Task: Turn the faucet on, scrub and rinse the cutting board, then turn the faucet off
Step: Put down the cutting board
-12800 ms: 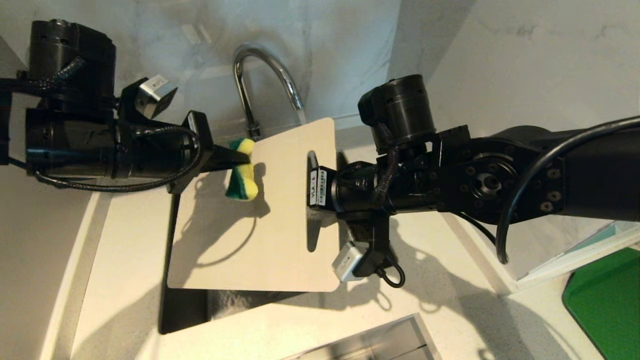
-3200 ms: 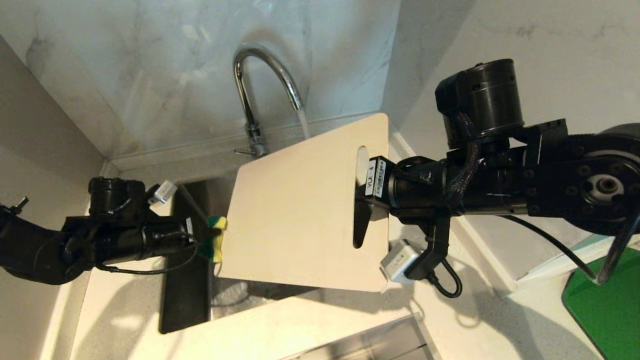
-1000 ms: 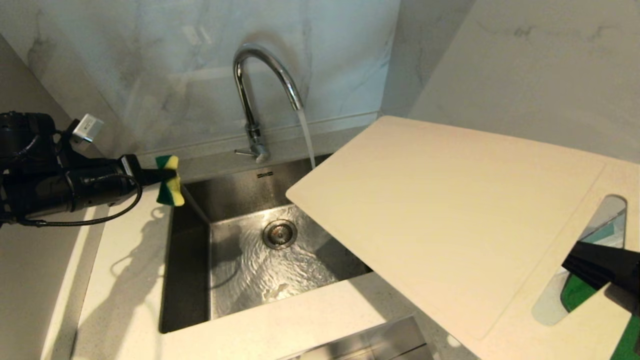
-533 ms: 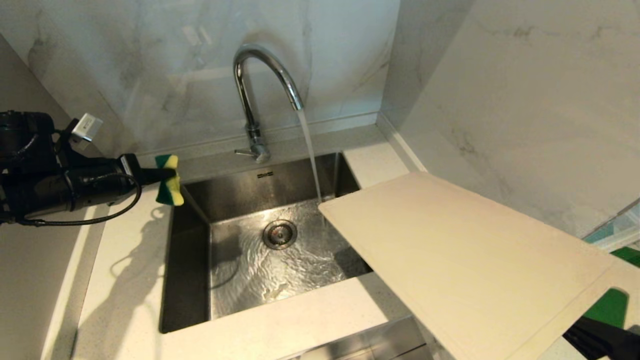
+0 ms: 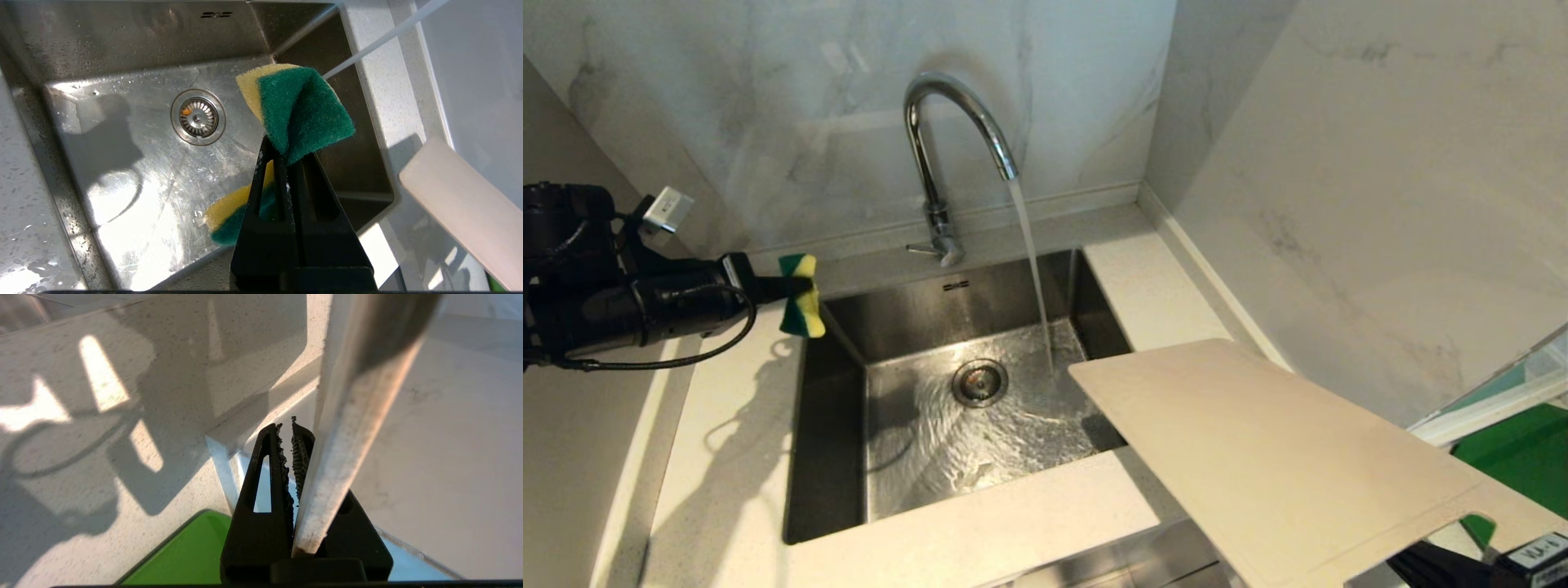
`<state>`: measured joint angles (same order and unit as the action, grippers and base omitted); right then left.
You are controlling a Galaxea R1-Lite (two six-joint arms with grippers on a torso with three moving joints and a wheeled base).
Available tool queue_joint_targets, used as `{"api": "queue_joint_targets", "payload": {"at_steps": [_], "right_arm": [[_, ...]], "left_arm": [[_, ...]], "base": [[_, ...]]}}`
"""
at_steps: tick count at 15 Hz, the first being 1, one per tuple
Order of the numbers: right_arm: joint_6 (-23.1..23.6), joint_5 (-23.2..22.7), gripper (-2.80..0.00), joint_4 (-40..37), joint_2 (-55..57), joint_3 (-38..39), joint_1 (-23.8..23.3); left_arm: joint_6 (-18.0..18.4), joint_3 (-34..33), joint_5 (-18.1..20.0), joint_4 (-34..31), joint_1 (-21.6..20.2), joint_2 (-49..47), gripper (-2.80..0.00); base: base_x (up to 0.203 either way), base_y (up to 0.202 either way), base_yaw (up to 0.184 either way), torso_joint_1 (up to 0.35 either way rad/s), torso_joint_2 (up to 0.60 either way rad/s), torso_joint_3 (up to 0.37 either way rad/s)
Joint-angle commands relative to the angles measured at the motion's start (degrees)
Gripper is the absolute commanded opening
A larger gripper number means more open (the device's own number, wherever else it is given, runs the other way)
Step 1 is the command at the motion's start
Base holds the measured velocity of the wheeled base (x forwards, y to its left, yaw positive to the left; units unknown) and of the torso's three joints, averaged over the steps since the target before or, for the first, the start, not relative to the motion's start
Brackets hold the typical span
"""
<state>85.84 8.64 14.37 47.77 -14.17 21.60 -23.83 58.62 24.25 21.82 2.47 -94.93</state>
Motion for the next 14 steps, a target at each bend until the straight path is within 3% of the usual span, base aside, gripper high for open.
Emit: {"api": "queue_joint_targets", "payload": {"at_steps": [1,7,11,14], "right_arm": [[0.6,0.3,-2.80,3.9,7.0,0.5,0.0],[0.9,1.3,-2.80,4.4,12.4,-1.6,-0.1],[2.2,1.2,-2.80,4.4,16.3,-4.0,-4.2],[2.3,1.0,-2.80,4.3,18.8,-4.5,-4.3]], "left_arm": [[-0.2,0.0,0.2,0.2,0.0,-0.2,-2.80],[-0.2,-0.1,0.2,0.2,0.0,-0.5,-2.80],[-0.1,0.0,0.2,0.2,-0.1,-0.6,-2.80],[-0.1,0.0,0.2,0.2,0.0,-0.6,-2.80]], "base": [[0.000,0.000,0.000,0.000,0.00,0.000],[0.000,0.000,0.000,0.000,0.00,0.000],[0.000,0.000,0.000,0.000,0.00,0.000],[0.000,0.000,0.000,0.000,0.00,0.000]]}}
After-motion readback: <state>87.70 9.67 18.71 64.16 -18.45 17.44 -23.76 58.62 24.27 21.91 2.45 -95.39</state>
